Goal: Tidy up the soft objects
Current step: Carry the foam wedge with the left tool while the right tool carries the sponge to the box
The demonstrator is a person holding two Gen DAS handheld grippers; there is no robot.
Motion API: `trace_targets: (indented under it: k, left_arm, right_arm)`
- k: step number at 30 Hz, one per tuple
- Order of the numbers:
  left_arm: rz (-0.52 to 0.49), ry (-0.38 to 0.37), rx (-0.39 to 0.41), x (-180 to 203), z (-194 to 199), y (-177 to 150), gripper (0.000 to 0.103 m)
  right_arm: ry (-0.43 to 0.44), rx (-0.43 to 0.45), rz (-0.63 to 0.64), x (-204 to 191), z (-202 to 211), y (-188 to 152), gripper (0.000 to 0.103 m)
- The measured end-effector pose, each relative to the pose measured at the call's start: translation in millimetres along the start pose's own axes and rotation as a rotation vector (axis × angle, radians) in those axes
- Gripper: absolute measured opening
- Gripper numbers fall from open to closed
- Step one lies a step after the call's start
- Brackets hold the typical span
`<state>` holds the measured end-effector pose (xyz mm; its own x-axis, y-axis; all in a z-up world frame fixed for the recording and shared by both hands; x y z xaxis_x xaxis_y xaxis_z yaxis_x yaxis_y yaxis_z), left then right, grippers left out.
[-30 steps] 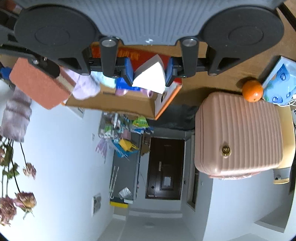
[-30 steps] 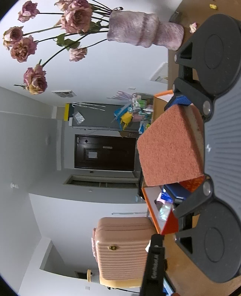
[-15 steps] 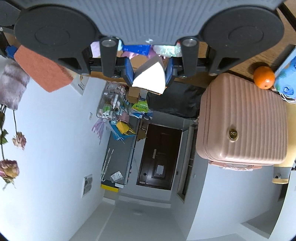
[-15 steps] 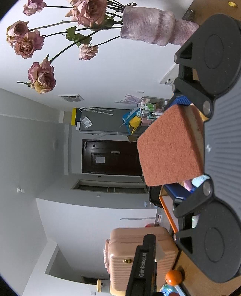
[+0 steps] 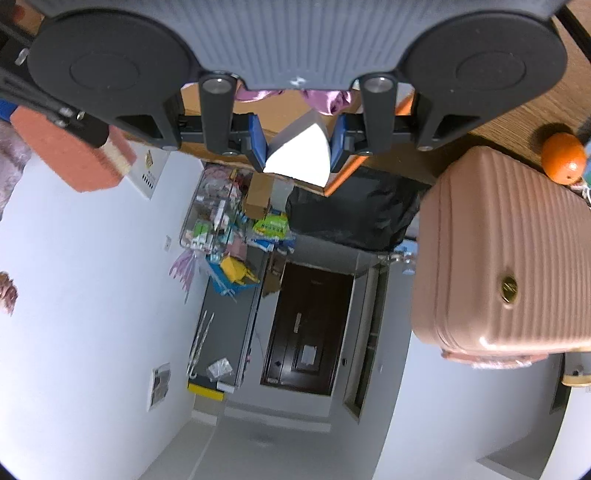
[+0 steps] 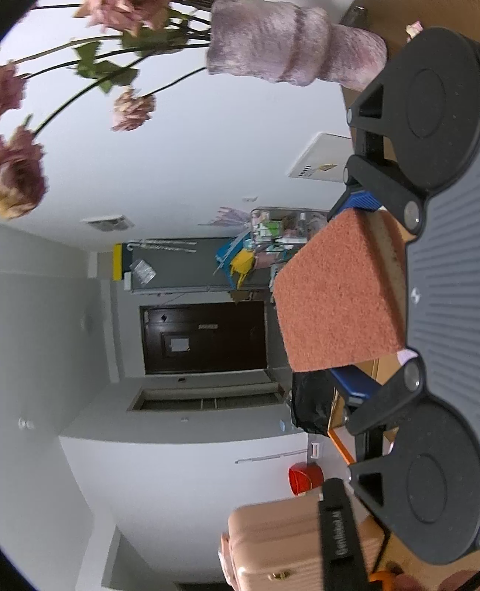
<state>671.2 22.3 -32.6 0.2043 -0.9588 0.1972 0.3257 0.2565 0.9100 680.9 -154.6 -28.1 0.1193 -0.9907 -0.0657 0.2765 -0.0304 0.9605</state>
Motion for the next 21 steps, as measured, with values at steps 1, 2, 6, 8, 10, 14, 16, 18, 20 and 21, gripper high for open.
trace_targets:
  k: [1,2,6,8,10,14,16,18,20,21]
  left_arm:
    - [-0.004,0.001,-0.009,1,-5,-2,0.036]
    - [-0.008,0.001,-0.020,3,-10,-4,0.036]
    - [-0.027,0.018,-0.029,7,-27,-7,0.036]
    - [-0.039,0.033,-0.034,10,-36,-9,0.036]
    - [-0.057,0.050,-0.045,12,-48,-13,0.036]
    - [-0.082,0.073,-0.078,9,-63,-24,0.036]
    - [-0.084,0.085,-0.084,6,-66,-27,0.036]
    - [-0.087,0.085,-0.089,4,-68,-30,0.036]
    - [-0.098,0.089,-0.087,4,-69,-31,0.036]
    - [-0.105,0.090,-0.086,4,-69,-32,0.036]
  right_arm:
    - [0.001,-0.010,-0.013,3,-5,0,0.081]
    - [0.001,-0.021,-0.025,4,-10,-1,0.081]
    - [-0.021,-0.048,-0.042,12,-26,-5,0.081]
    - [-0.040,-0.055,-0.047,17,-34,-6,0.081]
    - [-0.041,-0.072,-0.073,23,-42,-9,0.081]
    - [-0.061,-0.114,-0.099,33,-58,-19,0.081]
    - [-0.061,-0.141,-0.110,35,-64,-27,0.081]
    - [-0.060,-0.160,-0.109,35,-68,-33,0.081]
    - [-0.061,-0.169,-0.092,32,-70,-39,0.081]
    - [-0.060,-0.171,-0.083,31,-71,-40,0.081]
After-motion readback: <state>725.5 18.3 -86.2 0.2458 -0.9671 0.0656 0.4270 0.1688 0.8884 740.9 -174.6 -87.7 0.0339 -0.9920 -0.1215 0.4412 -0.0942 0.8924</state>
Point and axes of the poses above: each gripper's, at about its wrist camera, not at the fingertips, and z roughly against the way its jaws point, x to its right, y to its top, the point moved 9 cm from there along -z, roughly the way its jaws point, and after that the axes turned 1 degree about -x, right-handed, at the moved point
